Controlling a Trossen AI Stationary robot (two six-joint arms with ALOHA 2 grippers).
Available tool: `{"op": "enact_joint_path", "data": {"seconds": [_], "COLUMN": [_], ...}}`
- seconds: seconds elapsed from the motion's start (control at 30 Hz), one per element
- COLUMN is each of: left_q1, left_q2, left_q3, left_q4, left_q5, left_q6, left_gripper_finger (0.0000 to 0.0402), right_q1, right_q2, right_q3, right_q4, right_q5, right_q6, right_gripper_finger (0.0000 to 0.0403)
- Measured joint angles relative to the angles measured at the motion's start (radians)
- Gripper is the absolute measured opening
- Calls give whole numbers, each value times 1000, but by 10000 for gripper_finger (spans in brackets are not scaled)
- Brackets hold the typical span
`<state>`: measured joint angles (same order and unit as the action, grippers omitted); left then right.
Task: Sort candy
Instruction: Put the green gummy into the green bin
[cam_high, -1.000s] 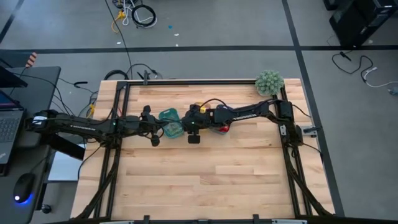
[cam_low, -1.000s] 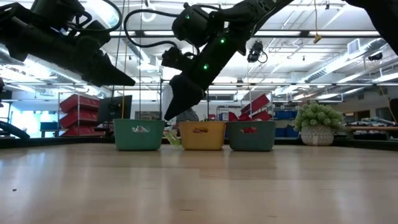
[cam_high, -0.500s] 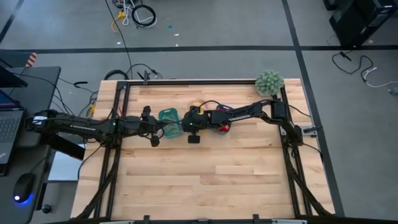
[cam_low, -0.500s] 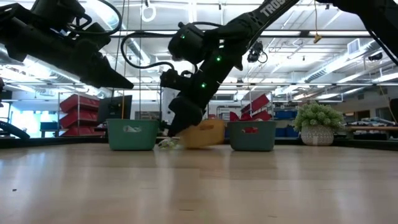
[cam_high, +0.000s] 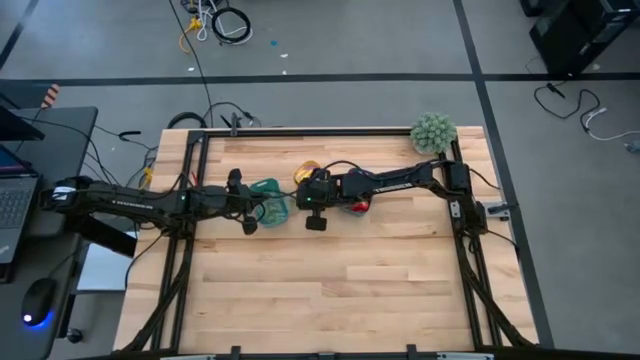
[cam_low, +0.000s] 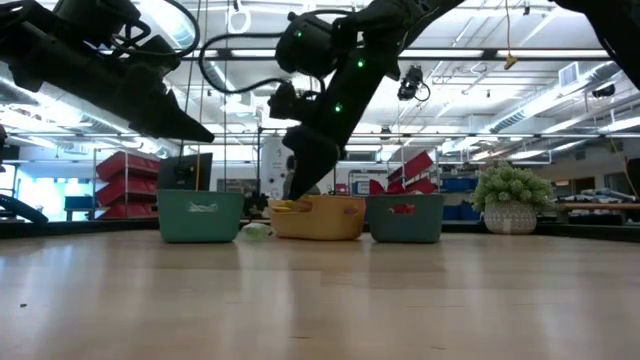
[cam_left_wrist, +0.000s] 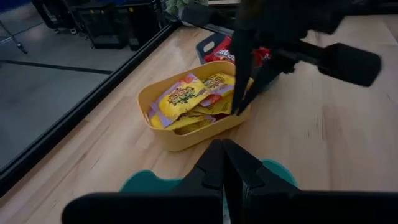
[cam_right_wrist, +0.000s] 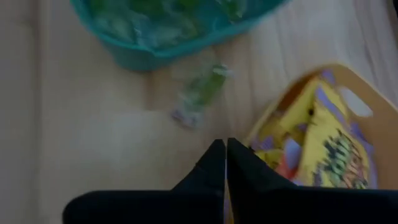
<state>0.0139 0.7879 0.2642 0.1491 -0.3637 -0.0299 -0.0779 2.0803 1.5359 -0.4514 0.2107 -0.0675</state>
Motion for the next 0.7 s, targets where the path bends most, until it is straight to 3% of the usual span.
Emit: {"op": "enact_joint_path", "data": {"seconds": [0.17,0.27,0.37,0.53,0.7], "left_q1": [0,-1,-1,-1,-3], "left_q2": [0,0,0,0,-5], "left_q3": [0,1,1,2,2], "left_q4": [-11,-11,-12,-13,-24], "left_q5": [0,0,1,1,2], "left_q6": [0,0,0,0,0], "left_gripper_finger": [0,0,0,0,0], "right_q1": [-10,-1,36,81,75], "right_q2": [-1,-3,-4,54,126], "right_q3": [-1,-1,-1,-4,-7], "right_q4": [-14,4,53,213,261], "right_q5": [3,-76,-88,-1,142], "right_q6": [15,40,71,188,258], "right_gripper_finger": [32,70,120,182,187]}}
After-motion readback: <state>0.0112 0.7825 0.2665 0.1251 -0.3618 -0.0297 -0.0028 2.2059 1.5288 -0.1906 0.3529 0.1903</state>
